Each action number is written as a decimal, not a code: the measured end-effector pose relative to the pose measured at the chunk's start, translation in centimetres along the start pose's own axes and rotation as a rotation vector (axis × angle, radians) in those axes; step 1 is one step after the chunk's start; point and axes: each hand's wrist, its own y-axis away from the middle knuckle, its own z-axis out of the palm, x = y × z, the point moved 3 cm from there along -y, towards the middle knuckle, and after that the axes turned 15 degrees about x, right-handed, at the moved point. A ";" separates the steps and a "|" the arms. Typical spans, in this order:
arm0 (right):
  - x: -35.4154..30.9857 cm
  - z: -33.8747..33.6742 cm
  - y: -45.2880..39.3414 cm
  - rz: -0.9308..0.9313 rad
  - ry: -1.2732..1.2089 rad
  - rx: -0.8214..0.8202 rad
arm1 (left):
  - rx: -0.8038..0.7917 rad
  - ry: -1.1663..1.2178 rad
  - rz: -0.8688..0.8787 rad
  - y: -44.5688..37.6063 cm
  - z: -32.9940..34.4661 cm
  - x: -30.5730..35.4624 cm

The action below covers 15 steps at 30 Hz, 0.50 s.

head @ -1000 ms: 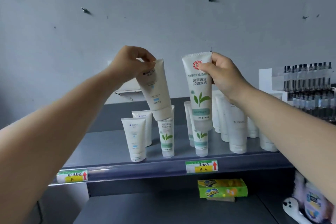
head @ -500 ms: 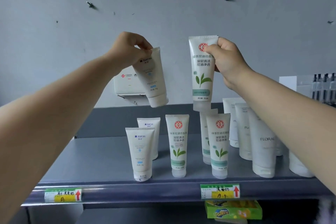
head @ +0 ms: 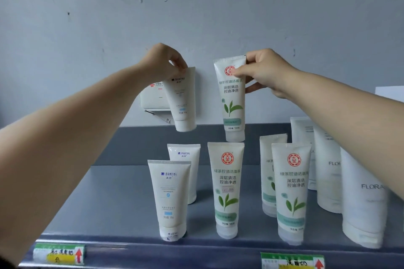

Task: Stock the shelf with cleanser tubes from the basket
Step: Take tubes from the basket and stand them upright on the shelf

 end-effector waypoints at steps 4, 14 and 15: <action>1.3 1.6 -0.8 0.048 0.140 -0.085 | -0.116 -0.022 0.039 -0.3 1.9 -1.5; 3.7 3.3 0.7 0.141 0.530 -0.415 | -0.483 -0.062 0.113 2.2 7.1 -3.6; 3.9 3.4 1.0 0.147 0.552 -0.435 | -0.512 -0.056 0.116 2.5 7.6 -3.7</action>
